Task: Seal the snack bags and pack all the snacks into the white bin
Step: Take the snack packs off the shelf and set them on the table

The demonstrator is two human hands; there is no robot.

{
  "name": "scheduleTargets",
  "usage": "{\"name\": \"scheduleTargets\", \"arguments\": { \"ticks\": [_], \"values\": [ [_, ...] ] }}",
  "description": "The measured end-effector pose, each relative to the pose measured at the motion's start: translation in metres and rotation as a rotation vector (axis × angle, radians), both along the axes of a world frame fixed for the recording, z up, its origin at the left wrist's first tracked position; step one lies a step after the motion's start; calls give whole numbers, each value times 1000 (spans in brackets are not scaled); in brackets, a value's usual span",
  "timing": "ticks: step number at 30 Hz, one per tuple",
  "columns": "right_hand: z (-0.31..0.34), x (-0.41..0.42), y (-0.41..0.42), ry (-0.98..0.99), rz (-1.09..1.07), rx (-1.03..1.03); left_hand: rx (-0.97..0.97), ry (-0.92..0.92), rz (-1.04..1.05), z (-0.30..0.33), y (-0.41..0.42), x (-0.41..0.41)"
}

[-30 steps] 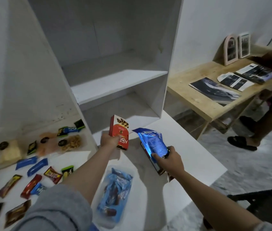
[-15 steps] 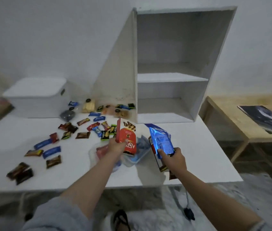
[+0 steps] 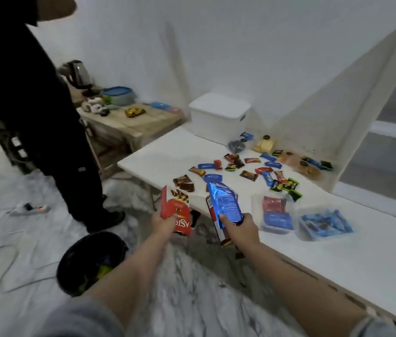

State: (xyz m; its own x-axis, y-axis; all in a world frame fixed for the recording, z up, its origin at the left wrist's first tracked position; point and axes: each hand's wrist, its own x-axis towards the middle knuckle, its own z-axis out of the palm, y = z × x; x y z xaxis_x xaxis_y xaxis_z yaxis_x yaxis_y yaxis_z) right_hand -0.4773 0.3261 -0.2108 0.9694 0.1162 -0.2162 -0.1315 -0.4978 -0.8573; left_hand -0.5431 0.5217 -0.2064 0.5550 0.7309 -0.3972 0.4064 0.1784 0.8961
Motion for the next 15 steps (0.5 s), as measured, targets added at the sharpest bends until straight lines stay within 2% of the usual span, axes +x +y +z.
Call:
{"name": "scheduleTargets", "arguments": {
  "ticks": [3,6,8,12,15],
  "values": [
    [-7,-27,71,54,85,10,-24,1,81,-12,64,-47],
    [-18,-60,143,142,172,13,-85,23,129,-71,157,-87],
    [-27,-86,190,180,241,-7,-150,29,180,-89,201,-121],
    [-48,-140,268,254,355,-40,-174,69,277,-56,234,-190],
    [-61,-171,309,327,415,-86,-153,135,347,-53,256,-226]
  ]
}}
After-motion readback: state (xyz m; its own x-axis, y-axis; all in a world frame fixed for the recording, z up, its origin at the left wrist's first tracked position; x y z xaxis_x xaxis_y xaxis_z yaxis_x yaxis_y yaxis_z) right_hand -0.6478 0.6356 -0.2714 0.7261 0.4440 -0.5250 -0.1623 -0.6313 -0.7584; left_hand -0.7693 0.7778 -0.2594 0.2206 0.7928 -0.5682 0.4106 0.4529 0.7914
